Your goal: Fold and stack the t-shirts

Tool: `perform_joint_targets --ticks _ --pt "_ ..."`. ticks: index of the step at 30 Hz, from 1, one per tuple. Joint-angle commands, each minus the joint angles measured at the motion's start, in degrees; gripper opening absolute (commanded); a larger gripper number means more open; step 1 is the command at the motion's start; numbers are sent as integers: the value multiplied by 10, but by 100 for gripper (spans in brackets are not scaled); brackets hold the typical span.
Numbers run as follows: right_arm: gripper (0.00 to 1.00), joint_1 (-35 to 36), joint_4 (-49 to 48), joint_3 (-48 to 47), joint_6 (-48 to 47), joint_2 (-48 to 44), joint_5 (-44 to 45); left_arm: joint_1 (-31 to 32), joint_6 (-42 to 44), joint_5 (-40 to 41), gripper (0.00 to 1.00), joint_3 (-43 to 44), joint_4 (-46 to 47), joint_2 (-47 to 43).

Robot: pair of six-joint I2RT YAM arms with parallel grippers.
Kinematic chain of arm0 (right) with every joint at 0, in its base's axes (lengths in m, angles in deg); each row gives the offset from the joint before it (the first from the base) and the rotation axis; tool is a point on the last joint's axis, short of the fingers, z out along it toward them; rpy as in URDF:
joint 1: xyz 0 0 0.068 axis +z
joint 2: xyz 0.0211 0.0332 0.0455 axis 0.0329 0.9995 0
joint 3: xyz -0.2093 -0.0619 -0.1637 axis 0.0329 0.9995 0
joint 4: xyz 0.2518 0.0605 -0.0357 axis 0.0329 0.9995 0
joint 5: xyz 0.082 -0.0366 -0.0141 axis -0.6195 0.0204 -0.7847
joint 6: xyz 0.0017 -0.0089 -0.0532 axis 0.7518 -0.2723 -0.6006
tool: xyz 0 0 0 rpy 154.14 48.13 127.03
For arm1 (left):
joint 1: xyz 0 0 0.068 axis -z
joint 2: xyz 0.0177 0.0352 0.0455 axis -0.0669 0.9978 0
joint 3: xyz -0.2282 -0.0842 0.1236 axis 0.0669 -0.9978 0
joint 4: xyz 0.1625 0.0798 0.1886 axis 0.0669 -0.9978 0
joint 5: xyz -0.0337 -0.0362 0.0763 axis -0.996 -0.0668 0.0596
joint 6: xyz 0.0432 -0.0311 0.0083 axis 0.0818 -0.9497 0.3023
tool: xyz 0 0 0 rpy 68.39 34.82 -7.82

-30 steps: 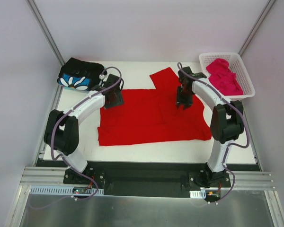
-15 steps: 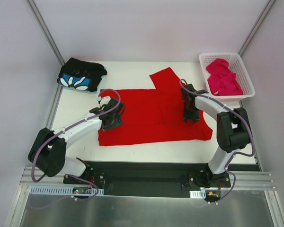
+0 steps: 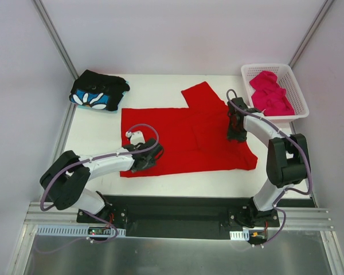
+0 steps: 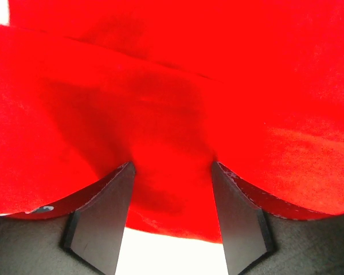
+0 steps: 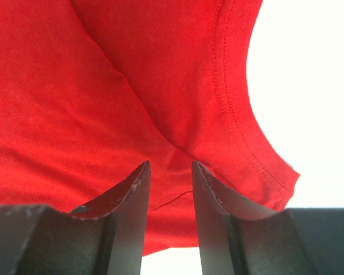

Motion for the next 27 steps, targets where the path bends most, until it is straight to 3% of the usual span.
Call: perform_joint_targets --ticks 1,12,17,27 --pt "38 -2 -11 -10 2 -18 -10 22 -64 25 57 -32 2 8" --pt "38 1 -24 -56 1 3 -47 42 -97 13 57 -68 16 36" --pt "38 7 -63 -67 4 56 -112 44 -99 10 57 -80 15 32" --pt "36 7 -42 -89 9 124 -112 43 -113 -3 57 -138 2 -42"
